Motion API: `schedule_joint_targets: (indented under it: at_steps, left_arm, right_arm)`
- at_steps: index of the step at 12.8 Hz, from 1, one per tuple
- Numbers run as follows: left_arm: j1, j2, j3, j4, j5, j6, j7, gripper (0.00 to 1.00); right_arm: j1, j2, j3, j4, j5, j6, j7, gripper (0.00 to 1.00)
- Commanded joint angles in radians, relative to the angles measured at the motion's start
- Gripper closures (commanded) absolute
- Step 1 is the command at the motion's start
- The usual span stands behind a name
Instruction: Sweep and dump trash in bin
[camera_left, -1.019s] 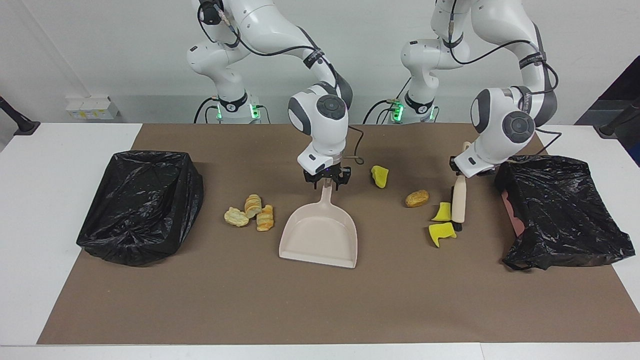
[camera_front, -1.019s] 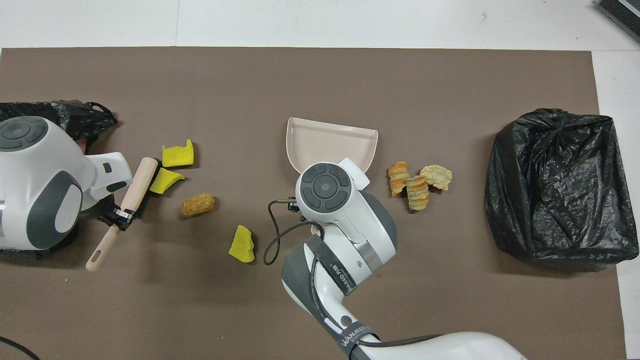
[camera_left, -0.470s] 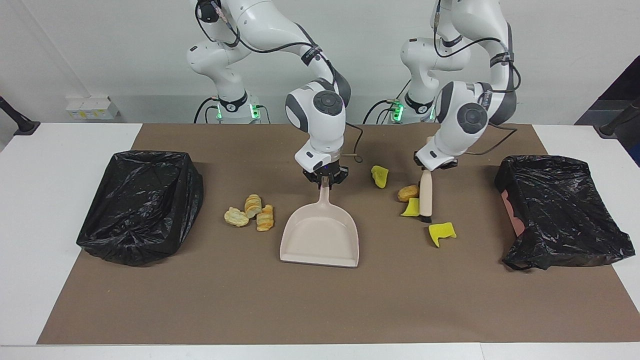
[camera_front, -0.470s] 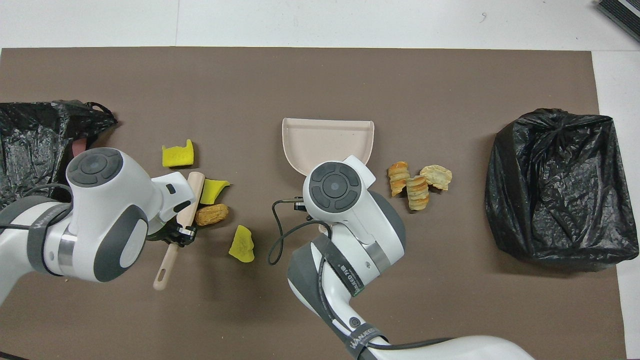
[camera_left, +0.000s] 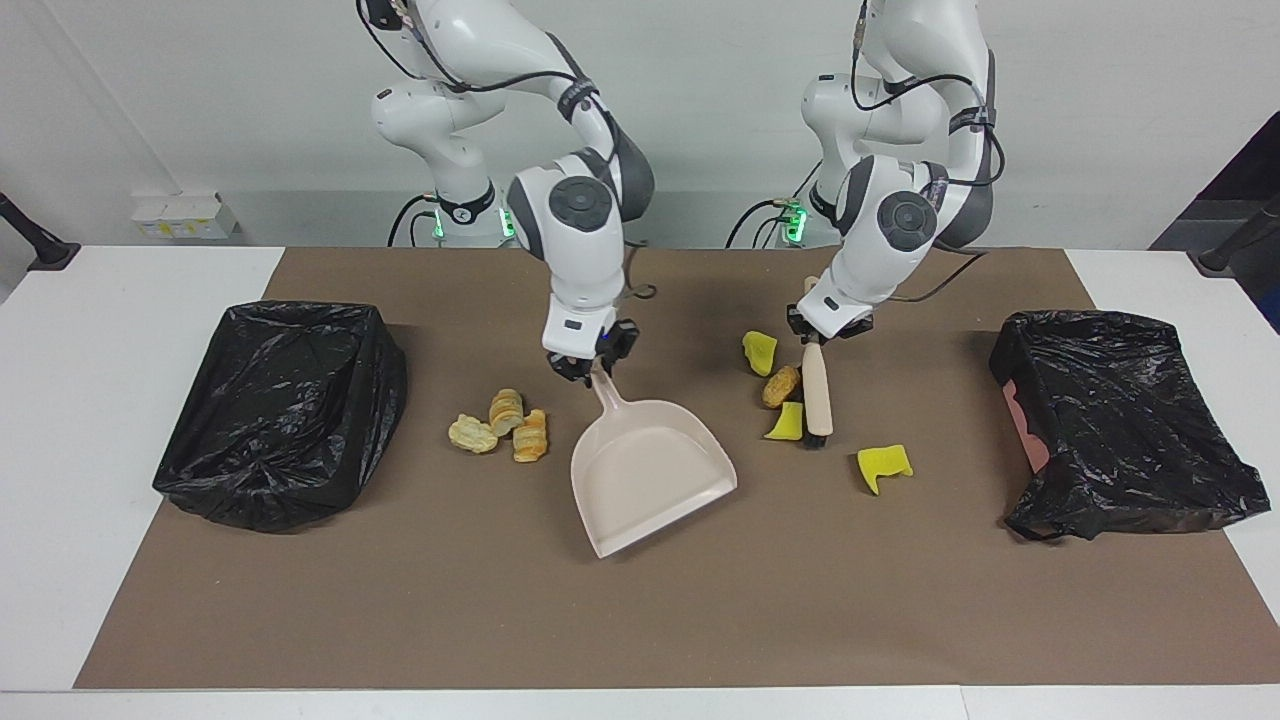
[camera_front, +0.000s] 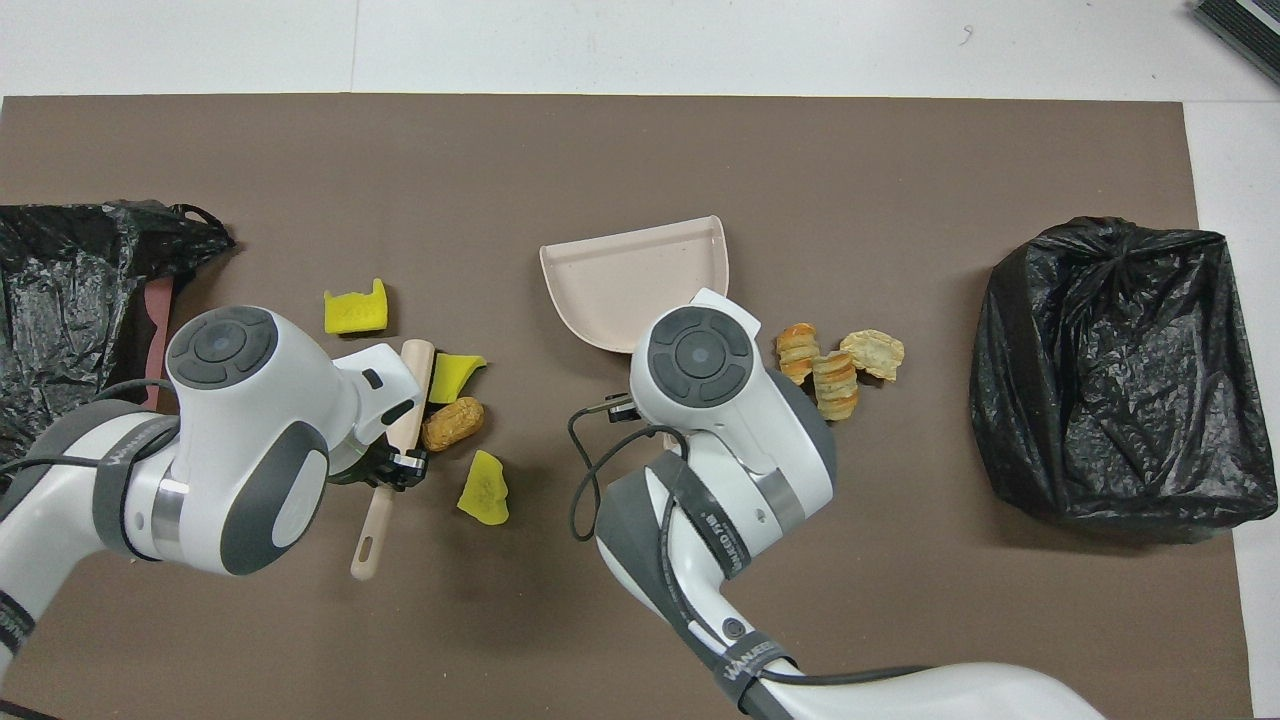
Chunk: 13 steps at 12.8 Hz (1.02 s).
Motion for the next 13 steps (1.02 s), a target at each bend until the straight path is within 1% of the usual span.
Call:
schedule_joint_targets:
  at_steps: [1, 2, 3, 4, 5, 6, 8, 9, 10, 11, 12, 13]
  left_arm:
    - [0.039, -0.015, 0.011, 0.069, -0.004, -0.040, 0.068, 1.00]
    - [0.062, 0.004, 0.011, 0.105, 0.023, -0.048, 0.105, 1.00]
    - [0.067, 0.030, 0.011, 0.146, 0.097, -0.046, 0.128, 1.00]
    - [0.067, 0.045, 0.011, 0.177, 0.150, -0.040, 0.148, 1.00]
    - [0.090, 0.070, 0.011, 0.200, 0.180, -0.020, 0.202, 1.00]
    - [0.119, 0.094, 0.011, 0.229, 0.197, 0.003, 0.268, 1.00]
    - [0.161, 0.177, 0.011, 0.289, 0.266, 0.073, 0.360, 1.00]
    - [0.190, 0.212, 0.011, 0.304, 0.280, 0.122, 0.407, 1.00]
    - [0.193, 0.234, 0.011, 0.313, 0.284, 0.165, 0.446, 1.00]
    - [0.195, 0.254, 0.011, 0.327, 0.324, 0.197, 0.470, 1.00]
    - [0.198, 0.272, 0.011, 0.332, 0.361, 0.208, 0.472, 1.00]
    - [0.202, 0.272, 0.008, 0.323, 0.366, 0.201, 0.472, 1.00]
  right_arm:
    - [-0.038, -0.081, 0.010, -0.082, 0.019, -0.033, -0.324, 1.00]
    - [-0.038, -0.101, 0.010, -0.125, 0.019, -0.007, -0.471, 1.00]
    - [-0.038, -0.105, 0.010, -0.144, 0.019, 0.013, -0.613, 1.00]
    - [-0.029, -0.111, 0.010, -0.150, 0.019, 0.010, -0.698, 1.00]
    - [-0.019, -0.110, 0.012, -0.164, 0.008, 0.009, -0.711, 1.00]
    - [0.014, -0.110, 0.010, -0.185, -0.002, 0.019, -0.714, 1.00]
    - [0.040, -0.108, 0.010, -0.215, -0.025, 0.065, -0.705, 1.00]
    - [0.051, -0.104, 0.010, -0.224, -0.025, 0.087, -0.702, 1.00]
    - [0.057, -0.104, 0.010, -0.244, -0.025, 0.116, -0.692, 1.00]
    - [0.073, -0.107, 0.010, -0.259, -0.028, 0.130, -0.647, 1.00]
    - [0.089, -0.104, 0.010, -0.267, -0.042, 0.140, -0.617, 1.00]
    - [0.094, -0.099, 0.010, -0.270, -0.062, 0.162, -0.609, 1.00]
